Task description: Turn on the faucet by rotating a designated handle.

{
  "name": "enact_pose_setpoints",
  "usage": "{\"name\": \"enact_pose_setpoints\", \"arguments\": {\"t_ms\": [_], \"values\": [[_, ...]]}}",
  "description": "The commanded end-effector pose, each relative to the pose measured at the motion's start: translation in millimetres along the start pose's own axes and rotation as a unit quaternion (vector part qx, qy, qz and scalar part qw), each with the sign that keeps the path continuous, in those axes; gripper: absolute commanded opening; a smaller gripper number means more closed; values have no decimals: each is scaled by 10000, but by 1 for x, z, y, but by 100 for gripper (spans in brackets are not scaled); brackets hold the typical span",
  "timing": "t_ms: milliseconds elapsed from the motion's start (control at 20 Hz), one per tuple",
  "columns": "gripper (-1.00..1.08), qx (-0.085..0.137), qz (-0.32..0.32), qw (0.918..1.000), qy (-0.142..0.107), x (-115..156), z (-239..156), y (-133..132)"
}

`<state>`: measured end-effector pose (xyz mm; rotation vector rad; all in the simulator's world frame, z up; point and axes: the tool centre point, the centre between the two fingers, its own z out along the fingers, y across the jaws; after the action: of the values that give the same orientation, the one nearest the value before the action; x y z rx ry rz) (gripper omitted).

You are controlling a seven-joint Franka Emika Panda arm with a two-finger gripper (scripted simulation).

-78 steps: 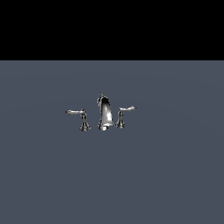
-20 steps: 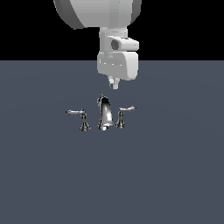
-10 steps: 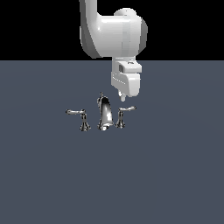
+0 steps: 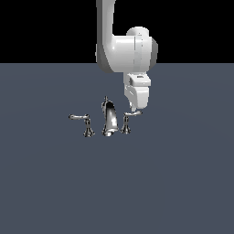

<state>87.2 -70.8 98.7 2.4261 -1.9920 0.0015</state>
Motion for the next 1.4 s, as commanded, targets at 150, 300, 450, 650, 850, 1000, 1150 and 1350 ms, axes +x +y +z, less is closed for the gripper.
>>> {"name": "enact_pose_setpoints", "arguments": {"t_ms": [150,300,450,650,850,1000,1150,1350], "values": [[-100,5,114,9999,-9,5,6,-3],[-100,6,104,9999,-11,5,5,-3],[-100,6,104,9999,-11,5,5,-3],[-100,6,104,9999,-11,9,5,6],[-100,6,104,9999,-11,14,5,19],[-100,6,104,9999,-11,18,5,29],[-100,6,104,9999,-11,22,5,39],[-100,50,55,10000,-18,13,5,35]]}}
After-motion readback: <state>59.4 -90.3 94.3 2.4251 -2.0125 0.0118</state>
